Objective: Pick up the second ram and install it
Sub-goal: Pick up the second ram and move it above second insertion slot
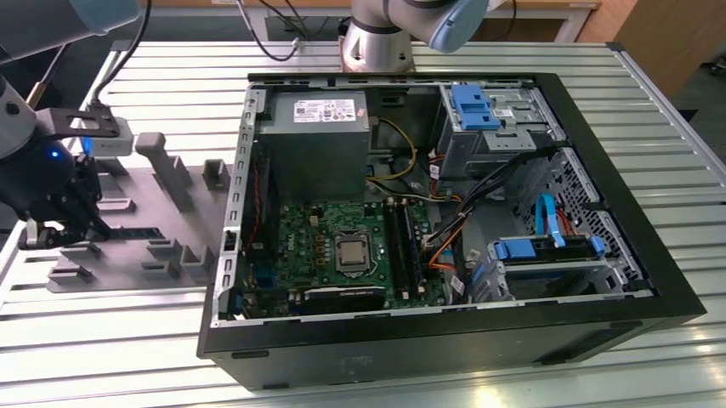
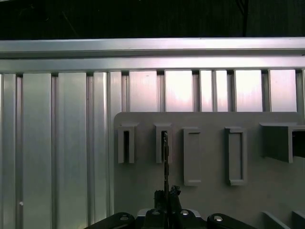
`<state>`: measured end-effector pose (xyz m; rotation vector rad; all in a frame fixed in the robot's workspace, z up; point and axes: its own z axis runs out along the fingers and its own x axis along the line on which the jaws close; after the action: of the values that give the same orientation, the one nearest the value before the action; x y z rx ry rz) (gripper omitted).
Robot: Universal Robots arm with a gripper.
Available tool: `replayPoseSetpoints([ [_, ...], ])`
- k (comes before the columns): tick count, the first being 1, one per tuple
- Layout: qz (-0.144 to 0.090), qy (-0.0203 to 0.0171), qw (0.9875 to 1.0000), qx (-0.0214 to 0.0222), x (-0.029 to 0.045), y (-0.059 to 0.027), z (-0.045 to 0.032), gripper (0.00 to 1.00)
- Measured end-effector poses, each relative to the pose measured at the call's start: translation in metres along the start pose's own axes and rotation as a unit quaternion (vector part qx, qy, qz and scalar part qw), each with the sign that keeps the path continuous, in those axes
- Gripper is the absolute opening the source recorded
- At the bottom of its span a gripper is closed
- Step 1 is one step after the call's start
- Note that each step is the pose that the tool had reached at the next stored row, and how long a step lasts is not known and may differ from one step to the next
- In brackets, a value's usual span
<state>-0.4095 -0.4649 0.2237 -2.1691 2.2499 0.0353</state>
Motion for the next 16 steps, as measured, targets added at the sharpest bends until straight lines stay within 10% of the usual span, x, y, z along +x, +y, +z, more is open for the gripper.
replayPoseSetpoints([
  [16,0.000,0.0000,1.0000,0.0000,-0.0002,0.0000,-0.0081,0.14],
])
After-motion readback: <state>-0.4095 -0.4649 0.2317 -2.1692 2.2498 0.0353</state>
